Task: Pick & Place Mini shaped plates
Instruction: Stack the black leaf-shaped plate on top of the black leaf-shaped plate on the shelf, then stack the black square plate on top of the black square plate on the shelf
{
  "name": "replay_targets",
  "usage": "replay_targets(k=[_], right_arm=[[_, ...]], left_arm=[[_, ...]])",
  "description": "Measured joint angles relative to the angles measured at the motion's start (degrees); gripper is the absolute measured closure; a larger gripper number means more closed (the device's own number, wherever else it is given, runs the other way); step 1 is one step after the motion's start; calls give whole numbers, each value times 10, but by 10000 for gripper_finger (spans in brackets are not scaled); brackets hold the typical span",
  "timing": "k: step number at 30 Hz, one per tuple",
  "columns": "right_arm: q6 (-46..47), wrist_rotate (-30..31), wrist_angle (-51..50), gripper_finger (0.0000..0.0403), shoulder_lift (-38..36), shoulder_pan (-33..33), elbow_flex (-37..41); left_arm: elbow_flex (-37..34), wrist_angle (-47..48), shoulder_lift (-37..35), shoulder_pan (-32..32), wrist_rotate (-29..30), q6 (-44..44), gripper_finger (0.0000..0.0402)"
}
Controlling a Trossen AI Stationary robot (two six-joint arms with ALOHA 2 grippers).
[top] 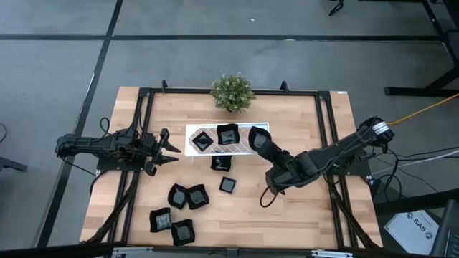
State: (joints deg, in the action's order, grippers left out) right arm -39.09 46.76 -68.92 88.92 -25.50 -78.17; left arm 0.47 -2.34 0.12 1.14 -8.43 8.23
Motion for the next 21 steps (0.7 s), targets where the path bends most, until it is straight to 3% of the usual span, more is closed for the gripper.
replay_targets(k=[15, 21], right_arm=[[4, -3, 19, 285, 0, 12, 0], [108, -4, 58, 263, 6, -7, 0]], left_arm=[[0, 0, 0, 0, 0, 0, 258], [0, 0, 0, 0, 0, 0, 258]])
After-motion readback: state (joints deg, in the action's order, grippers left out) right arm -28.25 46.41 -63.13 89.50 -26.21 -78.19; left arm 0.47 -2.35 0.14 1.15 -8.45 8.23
